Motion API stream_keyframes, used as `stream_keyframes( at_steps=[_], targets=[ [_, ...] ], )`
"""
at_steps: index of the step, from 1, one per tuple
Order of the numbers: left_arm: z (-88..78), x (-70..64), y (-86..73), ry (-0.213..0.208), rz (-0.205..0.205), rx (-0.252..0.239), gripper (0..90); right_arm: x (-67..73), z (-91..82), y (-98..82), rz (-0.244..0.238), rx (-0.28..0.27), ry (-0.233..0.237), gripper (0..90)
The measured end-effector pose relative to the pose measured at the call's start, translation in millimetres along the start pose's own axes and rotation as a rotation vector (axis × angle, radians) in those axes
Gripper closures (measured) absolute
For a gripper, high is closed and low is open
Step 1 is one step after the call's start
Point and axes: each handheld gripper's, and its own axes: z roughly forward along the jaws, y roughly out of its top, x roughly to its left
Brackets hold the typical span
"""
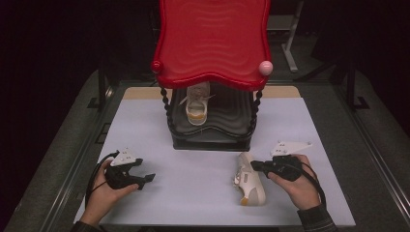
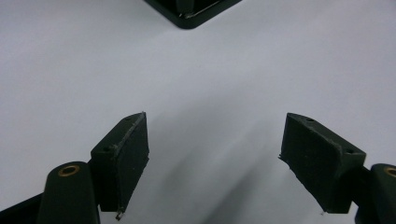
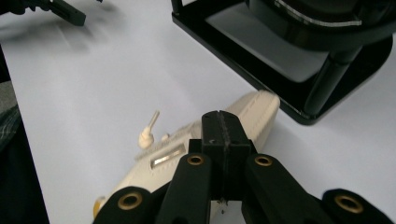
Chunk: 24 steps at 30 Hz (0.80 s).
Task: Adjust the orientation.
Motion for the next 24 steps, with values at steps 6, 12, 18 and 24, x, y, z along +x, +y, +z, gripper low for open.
stream_keyframes(
  at_steps=[6, 12, 18, 24],
  targets=[
    [9.4, 2.1, -5.0, 0.017, 0.014, 0.042, 22.4, -2.6, 2.1, -9.4, 0.017, 0.02, 0.003, 89.9],
    [14.3, 1.6, -8.6, 0.016, 0.025, 0.064, 20.9, -8.4, -4.3, -15.0, 0.026, 0.02, -0.03, 90.0],
    [14.9, 3.2, -10.6, 0.007, 0.012, 0.052, 20.4, -22.8, -13.7, -29.4, 0.068, 0.023, -0.079, 89.9],
    [15.2, 3.4, -11.0, 0.006, 0.011, 0.049, 20.1, -34.4, -14.7, -41.4, 0.095, 0.044, -0.106, 89.9]
  ],
)
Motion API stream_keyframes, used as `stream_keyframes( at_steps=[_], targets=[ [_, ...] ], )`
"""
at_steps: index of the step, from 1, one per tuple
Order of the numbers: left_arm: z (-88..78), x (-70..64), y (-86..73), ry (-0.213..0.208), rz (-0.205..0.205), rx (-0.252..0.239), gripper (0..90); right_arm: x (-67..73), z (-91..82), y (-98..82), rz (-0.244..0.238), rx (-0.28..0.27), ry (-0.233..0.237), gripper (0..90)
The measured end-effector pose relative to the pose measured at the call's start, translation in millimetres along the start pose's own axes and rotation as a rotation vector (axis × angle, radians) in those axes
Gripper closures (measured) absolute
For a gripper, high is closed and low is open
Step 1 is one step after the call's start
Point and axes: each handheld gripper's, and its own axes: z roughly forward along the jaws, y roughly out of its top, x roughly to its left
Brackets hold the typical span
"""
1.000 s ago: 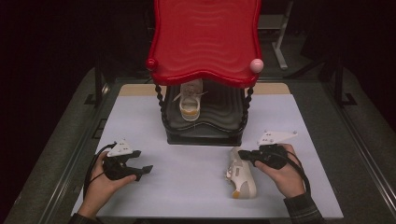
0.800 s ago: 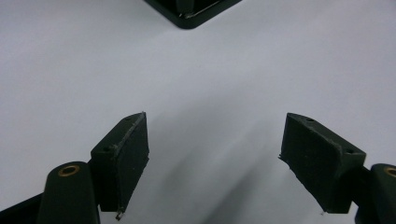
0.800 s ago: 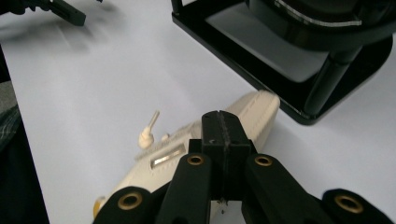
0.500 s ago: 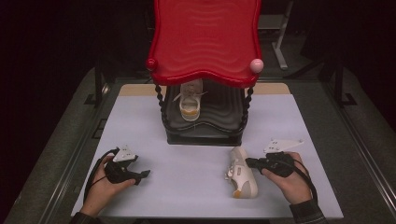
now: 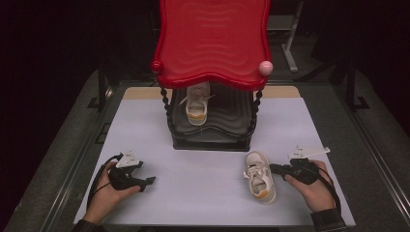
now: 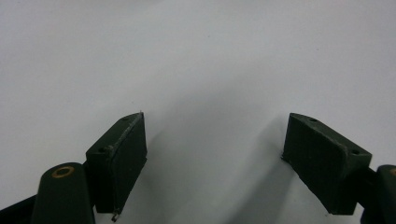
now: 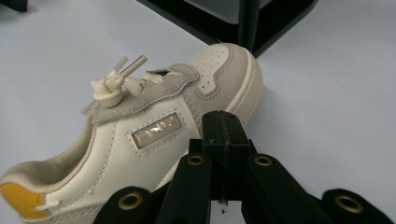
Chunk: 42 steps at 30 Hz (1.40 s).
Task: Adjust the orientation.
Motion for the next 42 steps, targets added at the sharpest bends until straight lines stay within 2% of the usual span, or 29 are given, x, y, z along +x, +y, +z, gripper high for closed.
stream_keyframes(
  at_steps=[7, 12, 17, 22, 26, 37, 42],
  targets=[
    [0.1, 0.2, -0.2, -0.001, 0.0, -0.001, 20.1, -10.4, 4.8, -9.0, 0.037, 0.042, -0.018, 89.9],
    [0.0, 0.4, -0.5, -0.002, 0.001, -0.003, 20.1, -14.8, 7.2, -14.0, 0.043, 0.063, -0.023, 89.9],
    [-0.1, 0.3, -0.8, -0.004, -0.001, -0.004, 20.1, -11.9, 1.7, -20.3, 0.042, 0.074, -0.023, 89.9],
    [0.1, 1.1, -0.5, -0.006, 0.003, -0.001, 19.8, -2.9, -4.8, -36.1, 0.053, 0.08, 0.007, 89.9],
    [0.3, 1.0, -0.3, -0.006, 0.002, -0.001, 19.7, -0.2, -2.1, -34.1, 0.043, 0.08, 0.024, 89.9],
    [0.4, 1.2, -0.5, -0.008, 0.003, -0.004, 19.6, 12.1, 22.0, -13.8, -0.022, 0.09, 0.055, 89.9],
    [0.5, 1.4, -0.4, -0.009, 0.002, -0.004, 19.5, 21.1, 29.2, -8.8, -0.047, 0.093, 0.088, 89.9]
  ],
)
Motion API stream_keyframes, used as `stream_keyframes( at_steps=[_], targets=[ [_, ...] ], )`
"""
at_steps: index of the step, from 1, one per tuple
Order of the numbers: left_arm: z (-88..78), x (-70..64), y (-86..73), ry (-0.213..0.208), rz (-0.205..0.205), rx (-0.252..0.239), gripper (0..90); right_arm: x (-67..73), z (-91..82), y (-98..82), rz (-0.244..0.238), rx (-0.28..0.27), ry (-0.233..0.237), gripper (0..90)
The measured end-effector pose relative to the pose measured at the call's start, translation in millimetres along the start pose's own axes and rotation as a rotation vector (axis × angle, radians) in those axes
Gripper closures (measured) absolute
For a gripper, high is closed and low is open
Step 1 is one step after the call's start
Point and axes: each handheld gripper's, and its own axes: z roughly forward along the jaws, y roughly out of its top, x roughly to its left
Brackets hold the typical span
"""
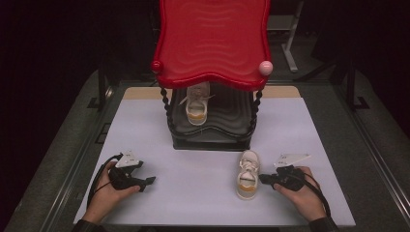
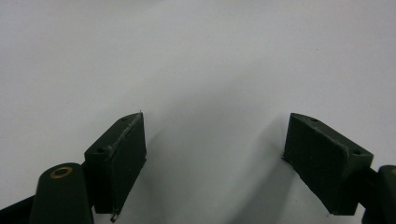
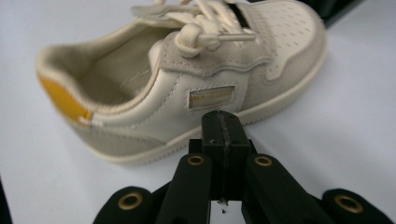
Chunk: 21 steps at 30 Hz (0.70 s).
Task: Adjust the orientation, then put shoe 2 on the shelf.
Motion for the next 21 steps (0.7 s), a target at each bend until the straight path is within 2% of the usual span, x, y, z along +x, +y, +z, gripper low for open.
stream_keyframes(
  at_steps=[8, 9, 10, 12, 13, 14, 18, 19, 21],
  targets=[
    [0.0, 0.0, -0.2, 0.0, 0.001, -0.001, 19.5, 8.2, 8.0, 7.7, -0.039, 0.009, 0.015, 89.8],
    [0.0, 0.2, -0.3, -0.001, 0.003, -0.002, 19.4, 6.8, 4.4, 7.3, -0.026, -0.013, 0.022, 89.8],
    [0.0, 0.3, -0.4, -0.001, 0.003, -0.003, 19.4, 6.8, 4.4, 7.3, -0.026, -0.013, 0.022, 89.8],
    [0.3, 0.9, -0.8, -0.004, 0.006, -0.007, 19.0, 5.2, -5.8, 8.8, -0.015, -0.061, 0.026, 89.1],
    [0.3, 0.9, -0.8, -0.004, 0.006, -0.007, 18.9, 5.2, -5.8, 8.8, -0.015, -0.061, 0.026, 89.1],
    [0.3, 1.1, -1.1, -0.005, 0.006, -0.009, 18.8, 7.1, -13.1, 11.8, -0.016, -0.095, 0.048, 84.7],
    [0.6, 1.3, -2.4, -0.007, 0.004, -0.019, 18.4, 11.5, -20.7, 17.3, -0.024, -0.134, 0.073, 81.4],
    [0.5, 1.3, -3.0, -0.008, 0.003, -0.023, 18.2, 15.0, -25.6, 21.5, -0.032, -0.162, 0.096, 80.2],
    [0.7, 1.7, -4.1, -0.008, 0.005, -0.033, 18.0, 19.0, -28.7, 26.2, -0.043, -0.182, 0.115, 78.6]
  ],
)
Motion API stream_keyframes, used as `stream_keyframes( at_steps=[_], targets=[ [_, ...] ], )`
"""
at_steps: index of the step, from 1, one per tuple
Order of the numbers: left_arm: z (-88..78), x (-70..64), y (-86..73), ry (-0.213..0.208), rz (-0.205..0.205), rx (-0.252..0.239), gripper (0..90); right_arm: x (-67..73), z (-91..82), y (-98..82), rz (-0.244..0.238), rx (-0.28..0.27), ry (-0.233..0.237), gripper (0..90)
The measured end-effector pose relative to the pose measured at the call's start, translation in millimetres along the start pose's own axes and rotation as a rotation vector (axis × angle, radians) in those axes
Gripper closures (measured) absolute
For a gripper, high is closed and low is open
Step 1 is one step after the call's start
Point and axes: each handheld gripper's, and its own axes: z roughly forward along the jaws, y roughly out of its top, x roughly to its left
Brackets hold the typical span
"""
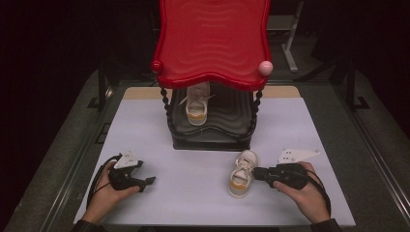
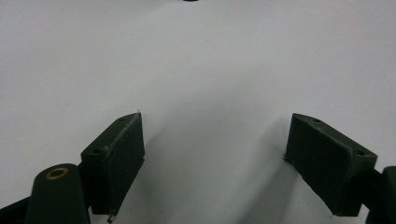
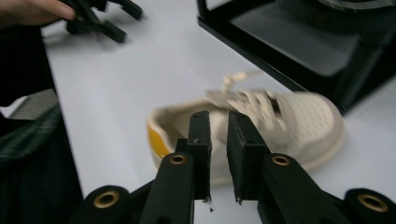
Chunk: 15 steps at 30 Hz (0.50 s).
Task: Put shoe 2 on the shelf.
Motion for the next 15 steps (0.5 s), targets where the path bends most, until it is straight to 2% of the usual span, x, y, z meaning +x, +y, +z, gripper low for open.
stream_keyframes(
  at_steps=[1, 3, 11, 12, 15],
  targets=[
    [0.0, 0.0, -0.2, 0.0, 0.0, -0.002, 18.0, 0.0, 0.0, 0.0, 0.0, 0.0, 0.0, 78.6],
    [0.2, -0.1, -0.3, 0.0, -0.001, -0.004, 17.7, 6.3, 1.6, 6.1, -0.017, -0.014, 0.037, 77.2],
    [0.3, 0.0, -0.5, -0.001, -0.002, -0.005, 17.5, 17.4, 14.1, 12.8, -0.052, -0.004, 0.111, 74.4],
    [0.3, 0.0, -0.5, -0.001, -0.002, -0.005, 17.5, 19.1, 17.6, 13.8, -0.055, -0.004, 0.133, 73.9],
    [0.3, 0.1, -0.5, -0.002, -0.002, -0.005, 17.4, 20.4, 21.5, 14.4, -0.066, 0.004, 0.141, 73.2]
  ],
)
